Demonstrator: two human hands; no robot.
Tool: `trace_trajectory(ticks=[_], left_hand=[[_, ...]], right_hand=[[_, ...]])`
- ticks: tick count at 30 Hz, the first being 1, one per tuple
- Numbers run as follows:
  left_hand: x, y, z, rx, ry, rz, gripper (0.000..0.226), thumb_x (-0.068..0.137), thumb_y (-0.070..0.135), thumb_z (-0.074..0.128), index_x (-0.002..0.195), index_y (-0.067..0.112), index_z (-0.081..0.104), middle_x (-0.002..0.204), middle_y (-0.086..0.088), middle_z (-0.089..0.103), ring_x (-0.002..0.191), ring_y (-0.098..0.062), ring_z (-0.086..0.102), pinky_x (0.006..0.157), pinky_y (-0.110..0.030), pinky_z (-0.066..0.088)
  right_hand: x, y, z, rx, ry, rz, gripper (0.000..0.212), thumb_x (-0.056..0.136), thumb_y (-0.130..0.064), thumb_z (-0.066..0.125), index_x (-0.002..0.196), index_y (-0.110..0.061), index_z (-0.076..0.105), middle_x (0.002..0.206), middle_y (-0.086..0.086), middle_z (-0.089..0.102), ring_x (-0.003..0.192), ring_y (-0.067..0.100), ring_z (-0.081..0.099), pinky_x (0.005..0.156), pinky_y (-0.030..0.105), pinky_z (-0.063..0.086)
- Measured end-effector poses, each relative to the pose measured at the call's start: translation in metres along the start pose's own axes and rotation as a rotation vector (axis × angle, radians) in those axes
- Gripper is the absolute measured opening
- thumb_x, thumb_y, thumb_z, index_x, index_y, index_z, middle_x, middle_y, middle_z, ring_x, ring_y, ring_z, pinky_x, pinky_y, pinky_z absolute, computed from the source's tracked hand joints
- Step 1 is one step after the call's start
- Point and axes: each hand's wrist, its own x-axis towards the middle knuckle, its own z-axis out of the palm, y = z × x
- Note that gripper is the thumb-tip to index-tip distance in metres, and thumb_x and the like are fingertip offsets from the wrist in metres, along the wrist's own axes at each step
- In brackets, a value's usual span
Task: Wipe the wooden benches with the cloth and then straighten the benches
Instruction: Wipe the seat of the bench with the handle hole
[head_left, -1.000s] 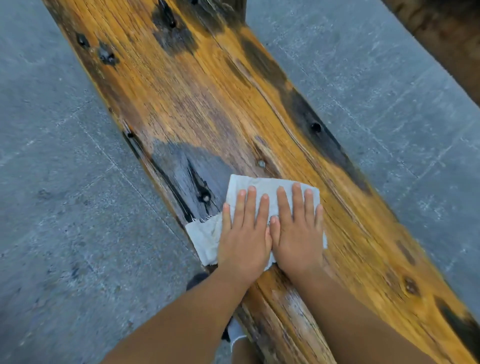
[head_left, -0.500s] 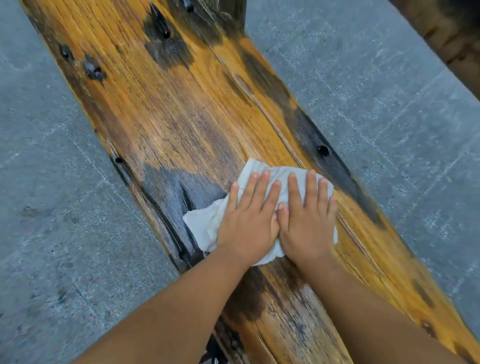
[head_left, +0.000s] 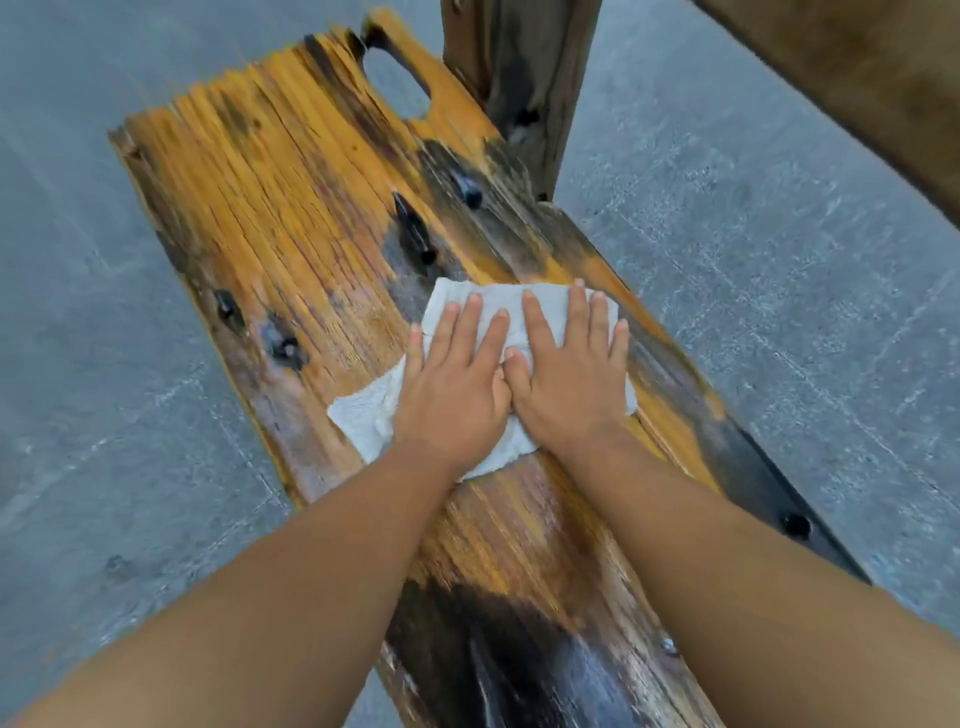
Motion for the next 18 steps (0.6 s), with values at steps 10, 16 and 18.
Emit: trace_trajectory(ticks=[10,16,18], left_hand=[[0.115,-0.111,-0.037,0.029,0.047,-0.028,0.06,0.097,0.047,0.015,0.155,0.031,0.017,0.165,0.002,0.003,0.151,-0.014,-0.005,0.121,-0.045,-0.006],[0.192,-0.166,-0.06,0.01,0.081,-0.09,0.062,0.096,0.047,0.009,0.155,0.03,0.018,0.165,0.0,0.004,0.151,-0.016,-0.002,0.121,-0.046,-0.003],[0.215,-0.18,-0.068,0.026,0.074,-0.084,0.063,0.095,0.046,0.007,0.155,0.029,0.018,0.165,-0.002,0.004,0.151,-0.018,-0.002,0.121,-0.048,0.0]], right_hand=[[0.136,-0.093,-0.004,-0.022,0.007,-0.046,0.067,0.095,-0.056,0.011,0.157,-0.033,-0.001,0.165,0.014,-0.01,0.152,0.032,-0.011,0.121,0.055,-0.008],[0.229,-0.145,-0.005,-0.043,0.038,-0.07,0.065,0.098,-0.054,0.01,0.157,-0.033,-0.001,0.165,0.014,-0.009,0.152,0.032,-0.01,0.121,0.056,-0.005],[0.252,-0.157,-0.008,-0.053,0.041,-0.074,0.064,0.098,-0.054,0.012,0.158,-0.032,0.003,0.166,0.013,-0.005,0.152,0.032,-0.007,0.121,0.056,-0.003]])
